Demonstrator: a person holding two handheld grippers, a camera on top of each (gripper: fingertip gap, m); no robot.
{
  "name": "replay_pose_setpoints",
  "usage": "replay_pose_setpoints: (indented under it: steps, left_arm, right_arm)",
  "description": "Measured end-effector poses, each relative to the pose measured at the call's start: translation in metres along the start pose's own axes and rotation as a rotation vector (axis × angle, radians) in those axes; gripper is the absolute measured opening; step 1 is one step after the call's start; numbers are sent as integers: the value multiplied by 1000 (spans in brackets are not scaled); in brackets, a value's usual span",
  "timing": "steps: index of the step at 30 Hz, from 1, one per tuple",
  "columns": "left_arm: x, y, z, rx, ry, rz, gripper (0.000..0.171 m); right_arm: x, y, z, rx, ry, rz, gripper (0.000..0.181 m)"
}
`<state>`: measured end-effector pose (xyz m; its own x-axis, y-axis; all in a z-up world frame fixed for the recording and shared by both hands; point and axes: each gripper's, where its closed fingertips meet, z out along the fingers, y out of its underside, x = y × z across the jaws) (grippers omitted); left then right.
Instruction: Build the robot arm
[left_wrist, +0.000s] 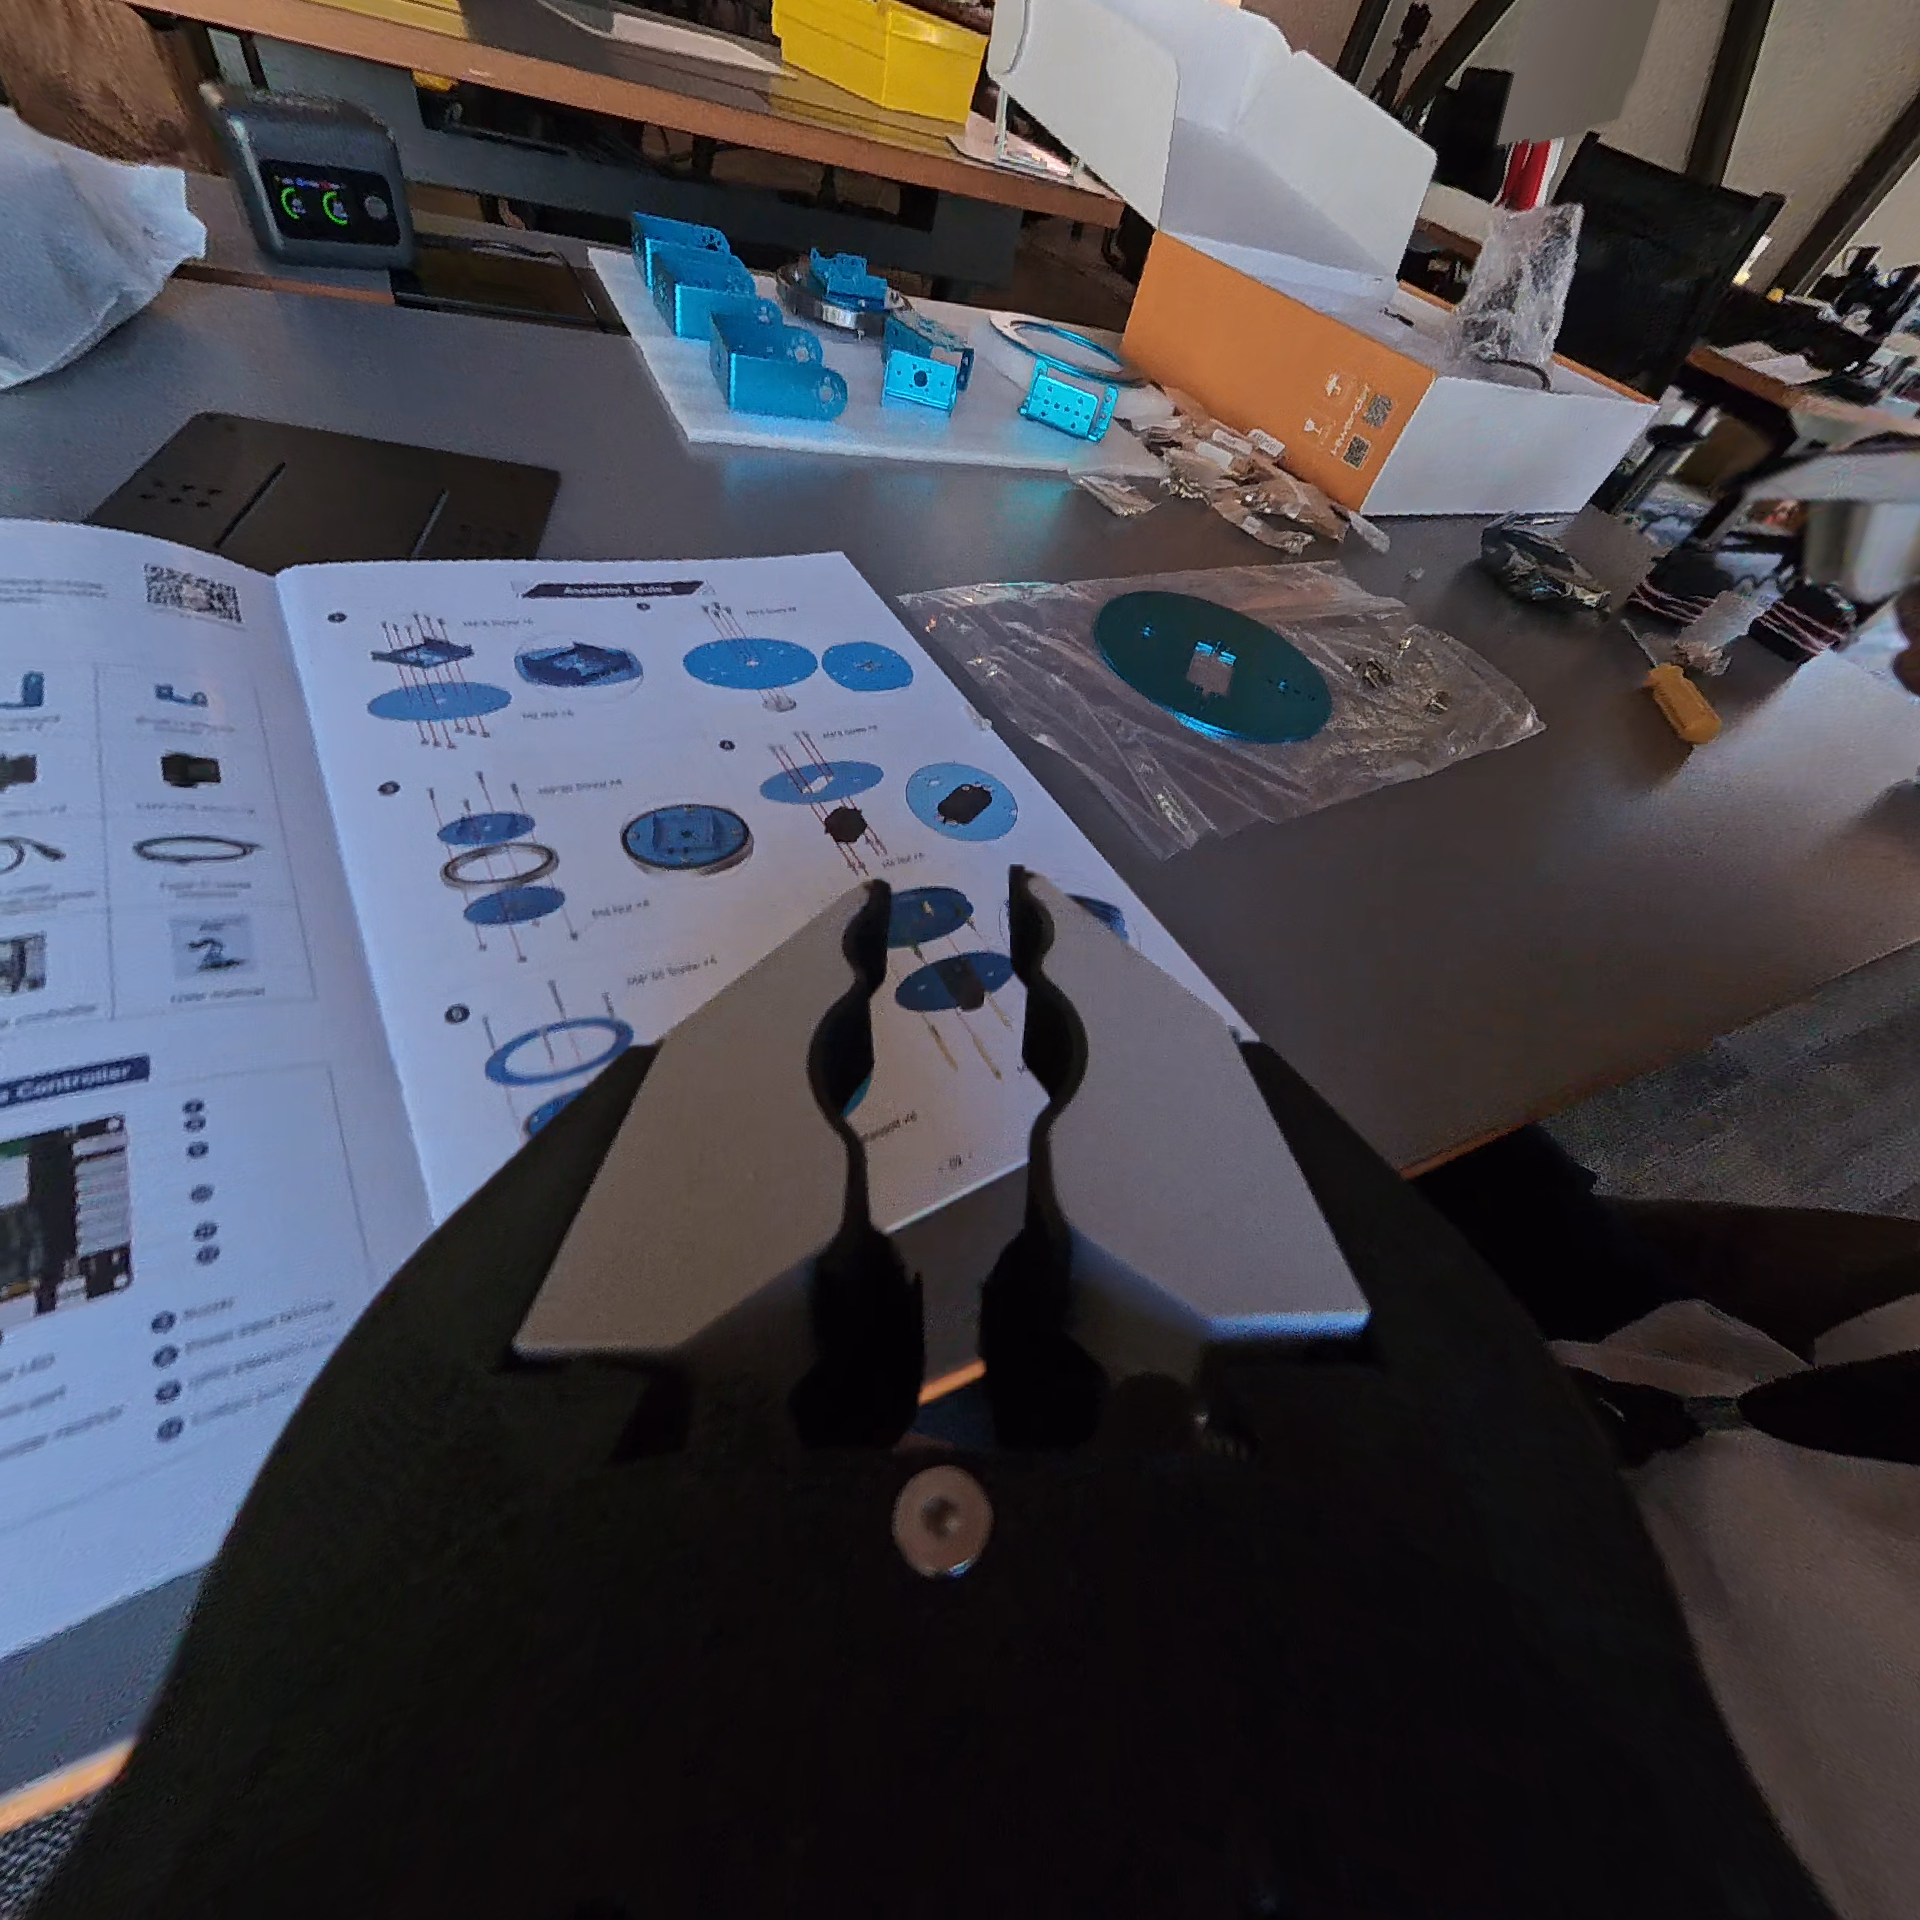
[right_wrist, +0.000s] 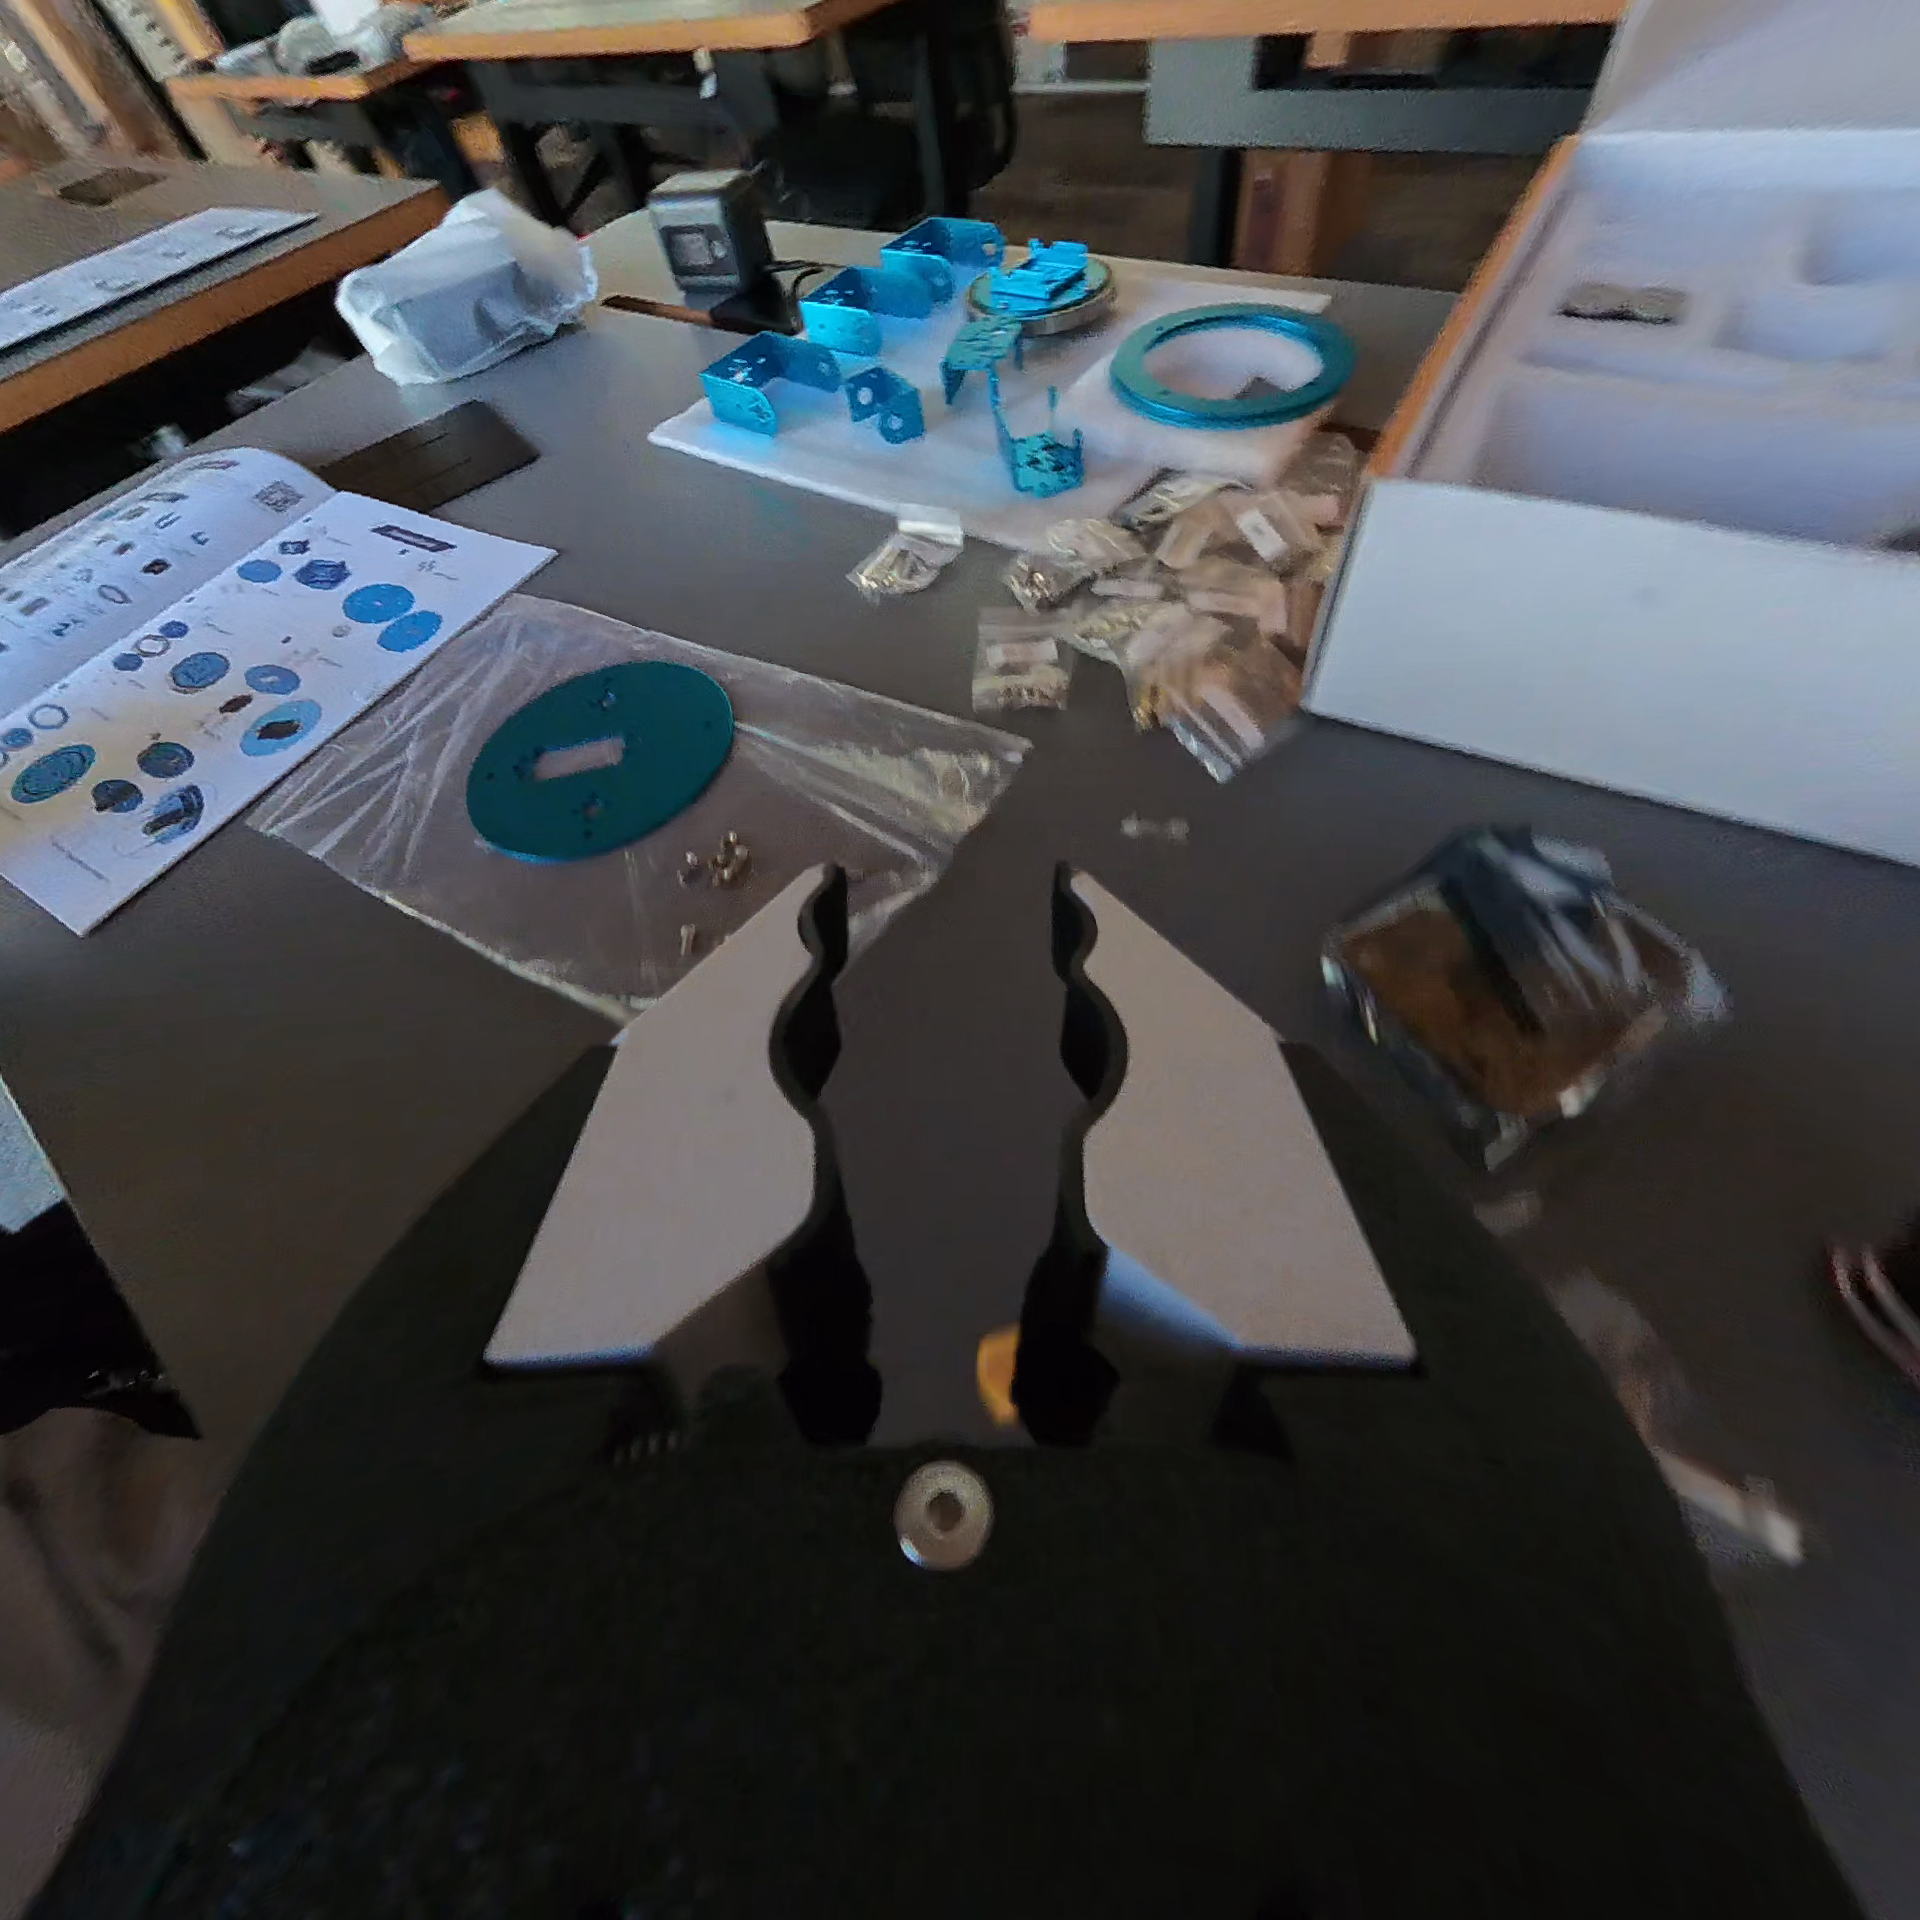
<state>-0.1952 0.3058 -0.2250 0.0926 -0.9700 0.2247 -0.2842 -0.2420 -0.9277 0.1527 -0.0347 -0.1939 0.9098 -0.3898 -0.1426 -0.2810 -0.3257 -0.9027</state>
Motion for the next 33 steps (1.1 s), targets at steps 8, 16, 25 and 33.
replay_pose_setpoints:
  steps: [8, 16, 25, 33]
  left_arm:
    - [17, -28, 56, -41, 61, 56, 22]
    - [45, -47, 98, -77, 129, 94, 22]
    - [56, -56, 124, -114, 144, 107, 22]
    - [58, -59, 136, -142, 145, 122, 22]
  right_arm:
    - [-21, 71, -80, 2, 201, 47, 38]
    - [-4, 84, -106, -63, 307, -8, 38]
    - [16, 107, -104, -166, 337, -18, 40]
    - [11, 84, -91, -51, 244, 95, 49]
